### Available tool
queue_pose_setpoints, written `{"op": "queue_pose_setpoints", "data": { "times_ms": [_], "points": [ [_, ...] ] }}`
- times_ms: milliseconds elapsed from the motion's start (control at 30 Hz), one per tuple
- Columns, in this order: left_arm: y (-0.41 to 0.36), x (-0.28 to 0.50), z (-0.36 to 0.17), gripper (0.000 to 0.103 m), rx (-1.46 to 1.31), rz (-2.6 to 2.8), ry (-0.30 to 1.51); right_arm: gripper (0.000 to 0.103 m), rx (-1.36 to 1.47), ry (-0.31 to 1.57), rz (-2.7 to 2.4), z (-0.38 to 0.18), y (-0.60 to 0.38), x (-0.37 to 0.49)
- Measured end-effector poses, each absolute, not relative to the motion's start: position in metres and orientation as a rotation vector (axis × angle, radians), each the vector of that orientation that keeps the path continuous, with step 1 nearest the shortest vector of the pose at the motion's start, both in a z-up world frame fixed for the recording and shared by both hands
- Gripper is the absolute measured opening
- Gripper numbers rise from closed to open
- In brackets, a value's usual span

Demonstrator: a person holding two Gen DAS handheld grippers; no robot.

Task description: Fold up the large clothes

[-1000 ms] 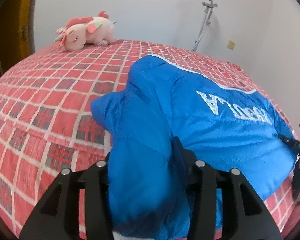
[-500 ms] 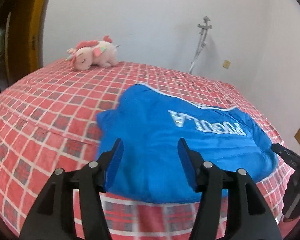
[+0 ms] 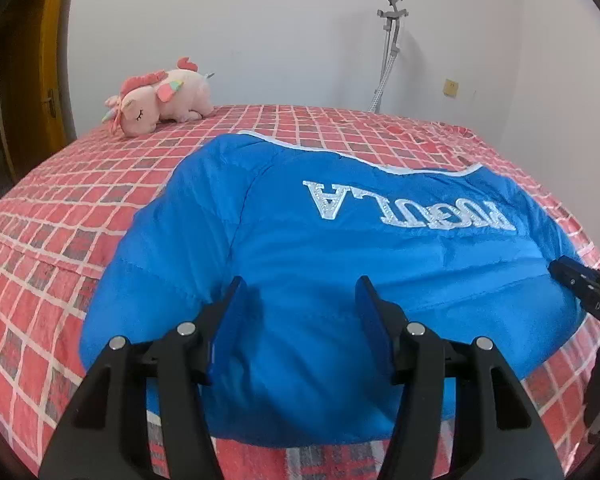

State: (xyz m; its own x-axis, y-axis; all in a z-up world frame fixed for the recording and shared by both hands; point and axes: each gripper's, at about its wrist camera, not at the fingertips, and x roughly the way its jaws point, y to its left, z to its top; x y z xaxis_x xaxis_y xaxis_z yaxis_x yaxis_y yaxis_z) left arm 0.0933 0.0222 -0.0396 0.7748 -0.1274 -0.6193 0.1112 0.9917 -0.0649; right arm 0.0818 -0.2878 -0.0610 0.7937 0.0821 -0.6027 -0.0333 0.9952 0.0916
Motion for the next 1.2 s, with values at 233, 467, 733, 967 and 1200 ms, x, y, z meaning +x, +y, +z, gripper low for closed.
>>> {"op": "queue_pose_setpoints", "data": {
  "times_ms": [233, 467, 733, 967, 1200],
  "points": [
    [0.016, 0.096, -0.046, 0.057, 0.019, -0.112, 0.672, 0.034, 0.073, 0.677, 0.064, -0.068, -0.286, 0.086],
    [0.013, 0.097, -0.05, 0.057, 0.031, -0.108, 0.689, 0.034, 0.05, 0.705, 0.054, -0.071, -0.282, 0.09],
    [0.012, 0.1, -0.052, 0.057, 0.043, -0.107, 0.706, 0.034, 0.035, 0.727, 0.054, -0.073, -0.281, 0.093],
    [0.013, 0.1, -0.051, 0.057, 0.045, -0.112, 0.706, 0.034, 0.025, 0.726, 0.051, -0.072, -0.281, 0.092],
    [0.039, 0.08, -0.024, 0.07, 0.012, -0.155, 0.694, 0.04, 0.026, 0.722, 0.063, -0.063, -0.281, 0.09]
  ]
}}
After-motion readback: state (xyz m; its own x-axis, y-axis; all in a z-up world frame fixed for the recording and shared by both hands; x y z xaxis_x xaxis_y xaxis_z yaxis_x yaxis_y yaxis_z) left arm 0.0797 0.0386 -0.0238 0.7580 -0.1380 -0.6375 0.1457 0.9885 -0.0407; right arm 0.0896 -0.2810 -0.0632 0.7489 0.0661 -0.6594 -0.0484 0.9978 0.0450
